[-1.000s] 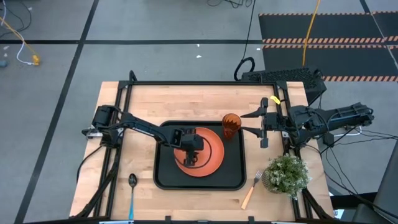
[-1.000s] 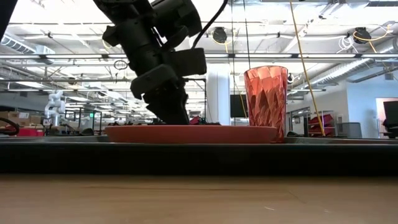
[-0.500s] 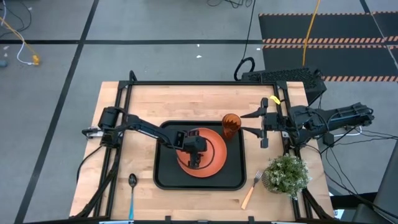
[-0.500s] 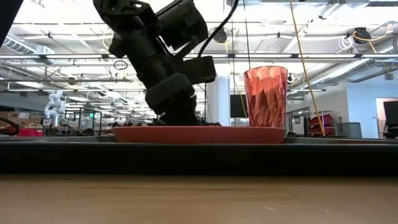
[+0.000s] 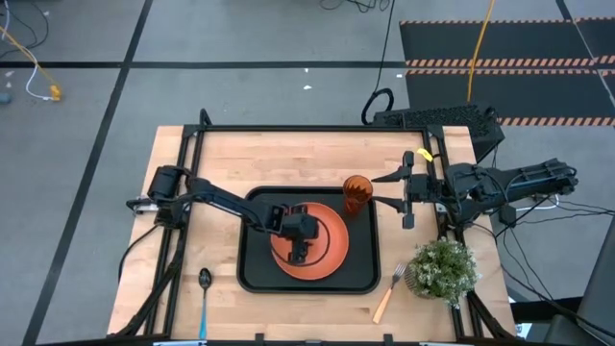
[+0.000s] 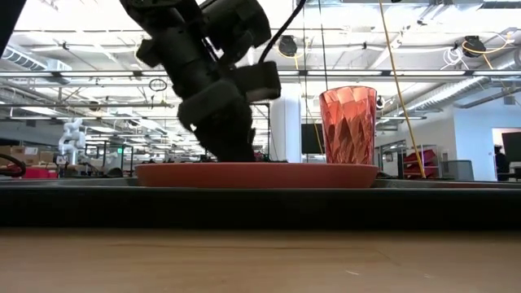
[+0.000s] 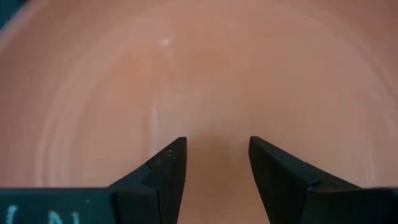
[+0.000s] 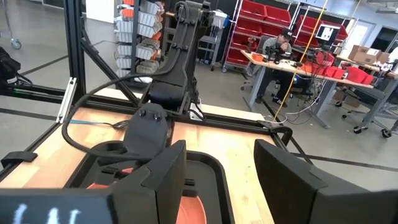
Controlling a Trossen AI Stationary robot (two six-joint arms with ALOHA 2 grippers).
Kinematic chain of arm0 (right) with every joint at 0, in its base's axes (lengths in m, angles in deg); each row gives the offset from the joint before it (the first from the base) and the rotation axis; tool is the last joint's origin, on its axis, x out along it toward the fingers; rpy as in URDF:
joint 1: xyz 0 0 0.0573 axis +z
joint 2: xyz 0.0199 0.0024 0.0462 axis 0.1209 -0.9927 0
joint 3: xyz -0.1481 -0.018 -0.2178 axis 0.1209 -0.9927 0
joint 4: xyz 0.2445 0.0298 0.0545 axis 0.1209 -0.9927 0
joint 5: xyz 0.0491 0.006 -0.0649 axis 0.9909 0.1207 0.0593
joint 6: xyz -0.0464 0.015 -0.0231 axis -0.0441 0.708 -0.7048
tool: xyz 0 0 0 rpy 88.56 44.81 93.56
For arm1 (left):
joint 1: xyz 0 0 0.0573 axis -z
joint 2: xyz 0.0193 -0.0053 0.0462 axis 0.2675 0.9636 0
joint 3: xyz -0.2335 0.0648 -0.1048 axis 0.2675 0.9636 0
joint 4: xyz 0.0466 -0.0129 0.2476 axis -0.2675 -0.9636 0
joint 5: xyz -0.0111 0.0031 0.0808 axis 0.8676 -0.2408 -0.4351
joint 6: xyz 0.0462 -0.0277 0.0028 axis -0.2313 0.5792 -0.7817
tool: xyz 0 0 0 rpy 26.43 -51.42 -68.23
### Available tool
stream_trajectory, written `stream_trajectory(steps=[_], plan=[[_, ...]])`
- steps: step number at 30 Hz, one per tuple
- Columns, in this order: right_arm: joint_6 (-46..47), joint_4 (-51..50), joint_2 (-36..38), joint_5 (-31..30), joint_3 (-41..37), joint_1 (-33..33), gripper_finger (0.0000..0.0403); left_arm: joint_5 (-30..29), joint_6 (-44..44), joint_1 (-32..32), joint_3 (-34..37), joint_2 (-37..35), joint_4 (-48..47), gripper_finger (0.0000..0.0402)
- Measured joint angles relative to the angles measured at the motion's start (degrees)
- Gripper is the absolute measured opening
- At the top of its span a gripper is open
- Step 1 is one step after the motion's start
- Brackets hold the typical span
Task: Pick and place plate/cup/fork/spoon on tray
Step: Adjust the pink plate on the black serving tray
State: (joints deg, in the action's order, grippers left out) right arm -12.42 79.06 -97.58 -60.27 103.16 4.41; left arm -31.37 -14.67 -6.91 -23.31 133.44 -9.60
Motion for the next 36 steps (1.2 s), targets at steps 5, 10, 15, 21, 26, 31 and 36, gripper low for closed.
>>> stream_trajectory(steps=[5, 10, 15, 21, 26, 31, 36], plan=[[0.0, 0.0, 0.0, 0.0, 0.0, 0.0, 0.0180, -2.5, -1.3, 0.0, -0.1, -0.6, 0.2, 0.0177], [0.0, 0.0, 0.0, 0.0, 0.0, 0.0, 0.0180, -3.2, -1.4, -0.2, -0.1, -0.6, -0.7, 0.0177], [0.0, 0.0, 0.0, 0.0, 0.0, 0.0, 0.0180, -2.6, -1.0, -0.2, -0.1, -0.6, -5.9, 0.0177], [0.0, 0.1, 0.0, 0.0, 0.0, 0.0, 0.0180, -2.4, -0.5, -0.3, -0.4, 0.9, -5.4, 0.0177], [0.0, 0.4, 0.0, 0.0, 0.0, 0.0, 0.0180, -2.5, -1.0, -0.3, -0.3, 1.2, -2.0, 0.0177], [0.0, 0.4, 0.0, 0.0, 0.0, 0.0, 0.0180, -2.9, -1.4, -0.4, -0.3, 1.3, -1.3, 0.0177], [0.0, 0.3, 0.0, 0.0, 0.0, 0.0, 0.0180, -4.3, -1.6, -1.0, -0.2, 1.3, -1.0, 0.0177]])
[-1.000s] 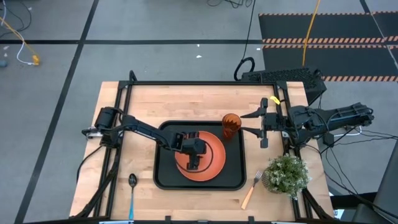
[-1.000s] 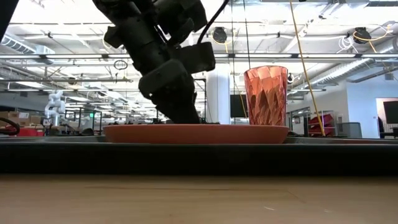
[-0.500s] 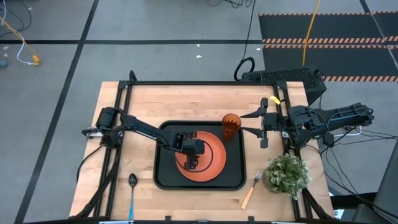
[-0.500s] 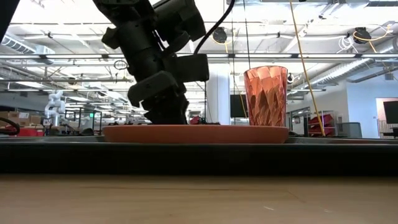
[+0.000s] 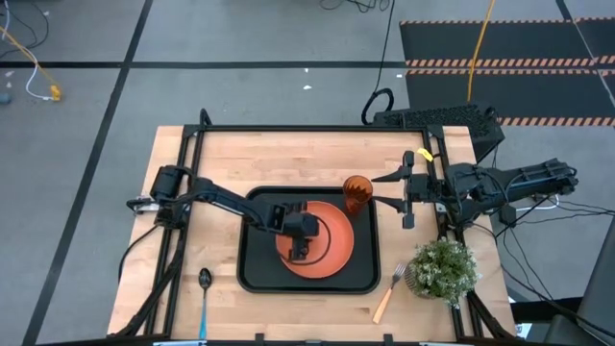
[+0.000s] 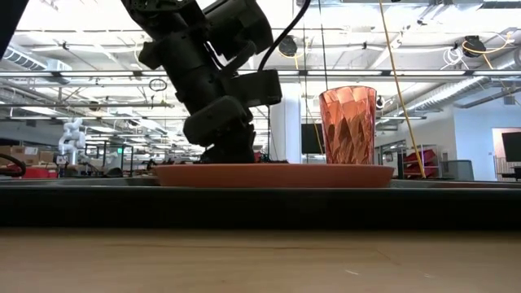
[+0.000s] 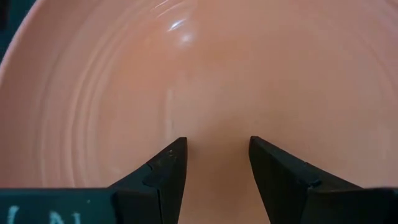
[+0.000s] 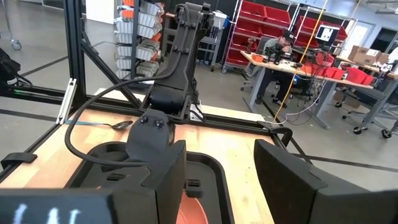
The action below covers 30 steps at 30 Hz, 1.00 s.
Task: Pick and place plate/cup/fork/spoon on tray
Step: Adjust the pink plate on the black serving tray
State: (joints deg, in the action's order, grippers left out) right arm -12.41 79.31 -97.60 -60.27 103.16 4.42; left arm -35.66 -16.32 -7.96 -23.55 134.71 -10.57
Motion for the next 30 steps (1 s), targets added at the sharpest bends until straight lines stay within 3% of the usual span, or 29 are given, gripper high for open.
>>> stream_trajectory(steps=[18, 30], plan=[[0.0, -0.3, 0.0, 0.0, 0.0, 0.0, 0.0180, -0.2, -0.2, -1.1, -0.1, 2.5, 5.3, 0.0177], [0.0, -0.3, 0.0, 0.0, 0.0, 0.0, 0.0180, -0.1, 0.4, 0.1, 0.1, 0.1, 1.9, 0.0177]])
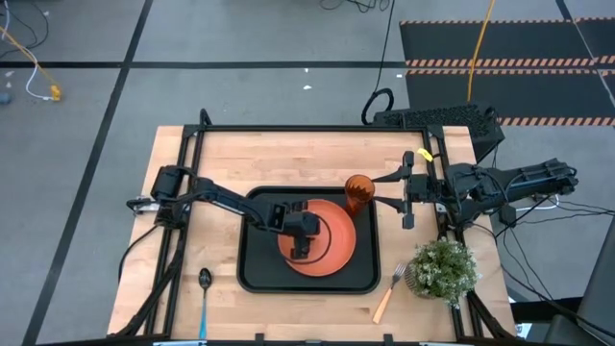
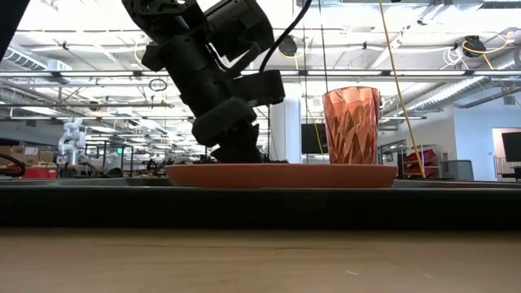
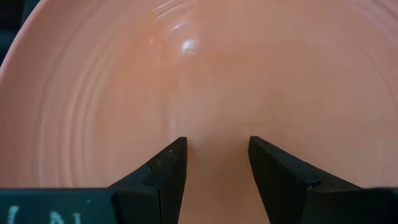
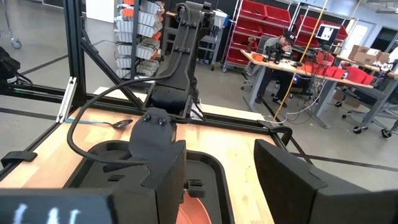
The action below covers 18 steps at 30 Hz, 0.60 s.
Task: Pick and place plate/cup/fork/spoon on tray
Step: Adjust the pink plate on the black serving tray
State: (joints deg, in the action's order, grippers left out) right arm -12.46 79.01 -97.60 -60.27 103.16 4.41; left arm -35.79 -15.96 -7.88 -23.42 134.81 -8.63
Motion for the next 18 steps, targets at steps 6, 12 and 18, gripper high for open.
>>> stream_trajectory(steps=[6, 12, 18], plan=[[0.0, 0.0, 0.0, 0.0, 0.0, 0.0, 0.0180, 0.0, 0.4, 0.4, 0.0, 0.1, -0.5, 0.0177], [0.0, 0.0, 0.0, 0.0, 0.0, 0.0, 0.0180, 0.0, 1.0, 0.5, 0.0, 0.1, 0.0, 0.0177], [0.0, 0.0, 0.0, 0.0, 0.0, 0.0, 0.0180, 0.2, 1.0, 0.5, -0.1, -1.5, 0.8, 0.0177]])
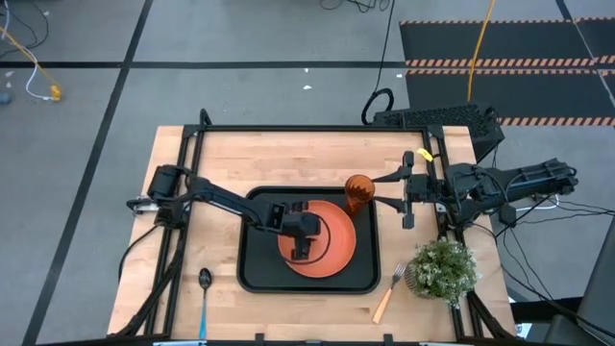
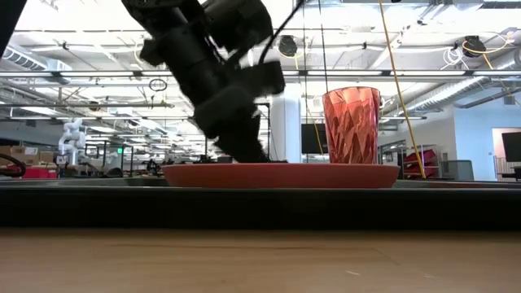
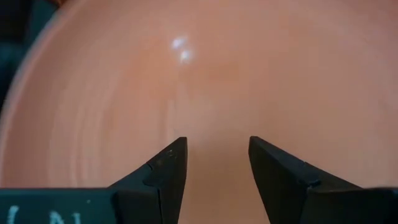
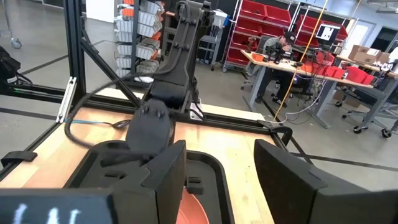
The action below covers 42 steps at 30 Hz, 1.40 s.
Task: Pick and place plate/cup/fork/spoon on tray
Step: Adjust the pink plate on the black serving tray, then put the blue spoon on the black serving tray
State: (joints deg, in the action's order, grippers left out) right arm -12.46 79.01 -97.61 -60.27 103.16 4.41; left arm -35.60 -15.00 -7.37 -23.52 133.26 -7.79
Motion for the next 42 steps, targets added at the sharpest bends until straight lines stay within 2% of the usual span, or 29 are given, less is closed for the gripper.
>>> stream_trajectory(steps=[11, 14, 16, 21, 30, 34, 37, 42], plan=[[0.0, -0.4, 0.0, 0.0, 0.0, 0.0, 0.0180, -0.5, 0.3, 0.3, -0.2, -10.1, -1.2, 0.0177], [0.0, -0.4, 0.0, 0.0, 0.0, 0.0, 0.0180, -1.8, 1.0, 1.1, -0.3, -14.1, -6.6, 0.0177], [0.1, -0.5, 0.0, 0.0, 0.0, 0.0, 0.0180, -3.3, 3.5, 1.6, -0.3, -16.7, -14.1, 0.0177], [0.7, -0.5, 0.0, 0.0, 0.0, 0.0, 0.0180, -2.5, 19.9, 2.8, -0.3, -19.8, -31.4, 0.0177], [-5.5, 2.6, 0.0, 0.0, 0.0, 0.0, 0.0180, 8.1, 51.2, 9.2, -0.2, -18.9, -58.0, 0.0177], [-10.6, 2.8, 0.0, 0.0, 0.0, 0.0, 0.0180, 15.0, 63.9, 13.2, -0.2, -19.0, -63.0, 0.0177], [-14.1, 3.3, 0.0, -1.0, 0.0, 0.0, 0.0180, 20.4, 70.9, 17.1, -0.2, -19.0, -63.2, 0.0177], [-18.5, 4.9, 0.0, -6.0, 0.0, 0.0, 0.0180, 20.5, 81.7, 24.5, -0.2, -19.0, -57.4, 0.0177]])
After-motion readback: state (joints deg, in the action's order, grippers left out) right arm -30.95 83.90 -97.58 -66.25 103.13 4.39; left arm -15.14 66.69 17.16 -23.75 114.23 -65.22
